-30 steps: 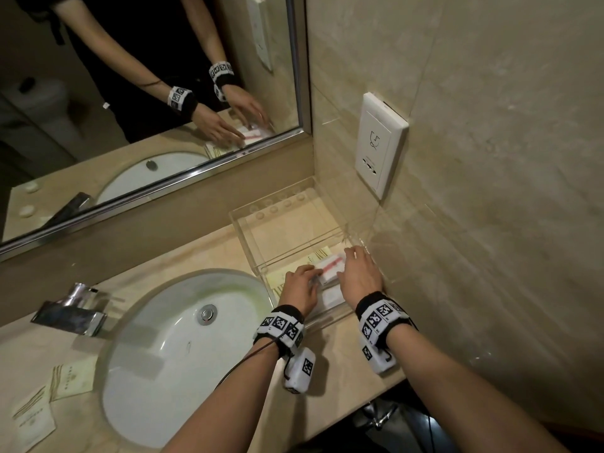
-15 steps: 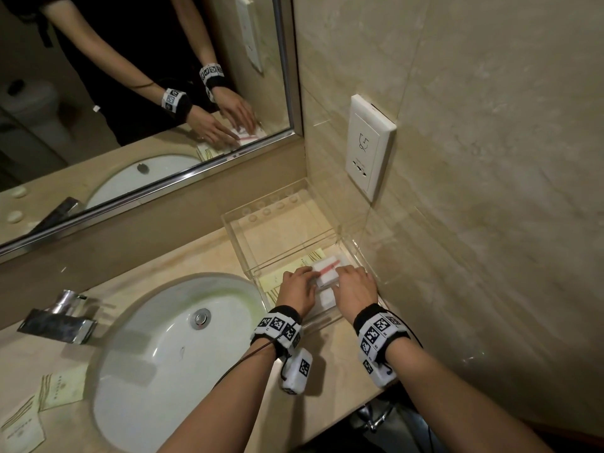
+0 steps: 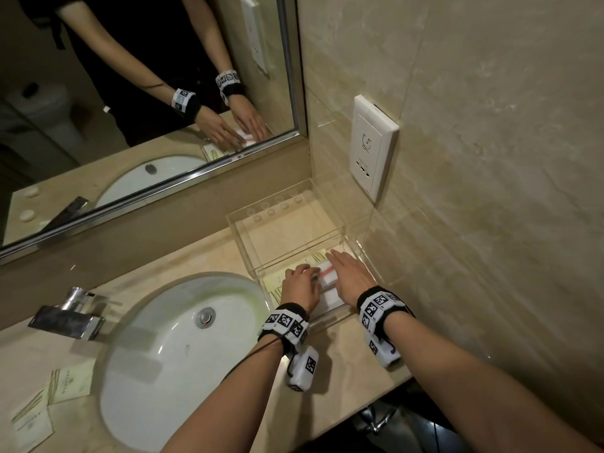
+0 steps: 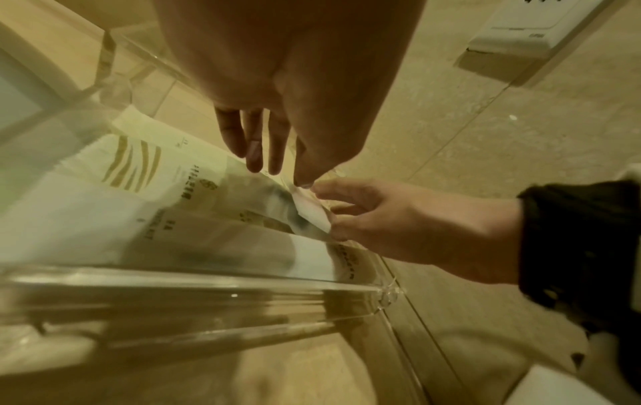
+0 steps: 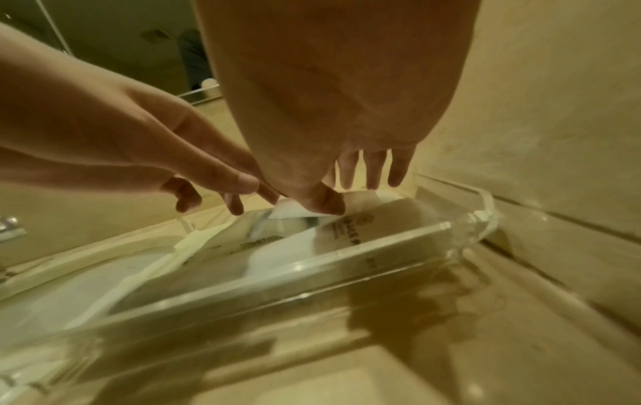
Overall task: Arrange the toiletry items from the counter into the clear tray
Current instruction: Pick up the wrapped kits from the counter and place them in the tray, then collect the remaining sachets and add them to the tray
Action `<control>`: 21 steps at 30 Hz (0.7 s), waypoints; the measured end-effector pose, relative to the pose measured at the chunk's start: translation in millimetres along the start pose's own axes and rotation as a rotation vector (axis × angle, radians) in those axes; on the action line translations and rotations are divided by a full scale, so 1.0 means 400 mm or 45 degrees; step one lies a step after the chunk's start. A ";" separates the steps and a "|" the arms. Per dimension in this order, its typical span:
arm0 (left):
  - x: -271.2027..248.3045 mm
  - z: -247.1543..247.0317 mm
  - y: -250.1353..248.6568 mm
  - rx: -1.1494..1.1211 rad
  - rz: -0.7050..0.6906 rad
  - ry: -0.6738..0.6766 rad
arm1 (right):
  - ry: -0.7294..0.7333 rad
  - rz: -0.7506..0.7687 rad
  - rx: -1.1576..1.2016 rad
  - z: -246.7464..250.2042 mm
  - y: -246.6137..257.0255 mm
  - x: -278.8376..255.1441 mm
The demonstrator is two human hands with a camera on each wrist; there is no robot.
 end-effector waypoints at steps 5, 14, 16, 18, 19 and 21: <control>-0.002 -0.007 0.003 0.045 0.011 0.045 | 0.003 -0.037 -0.070 -0.014 -0.015 0.000; -0.021 0.012 0.009 -0.029 -0.022 0.003 | -0.089 -0.031 0.016 0.015 -0.011 -0.016; -0.029 0.025 0.017 -0.073 -0.026 -0.027 | -0.166 0.014 0.049 0.044 0.007 -0.025; -0.038 0.046 0.032 -0.162 -0.006 -0.080 | -0.260 0.037 0.139 0.077 0.025 -0.037; -0.045 0.061 0.044 -0.224 0.015 -0.116 | -0.302 0.037 0.199 0.092 0.036 -0.045; -0.063 0.107 0.068 -0.335 0.045 -0.194 | -0.391 0.036 0.290 0.119 0.069 -0.056</control>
Point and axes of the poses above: each hand's wrist, its own x-axis towards the middle knuckle, its own z-axis out of the back of the hand, y = z × x, the point moved 9 cm from there along x, towards the middle knuckle, and after that the axes turned 8 degrees about -z, right-handed, at the moved point
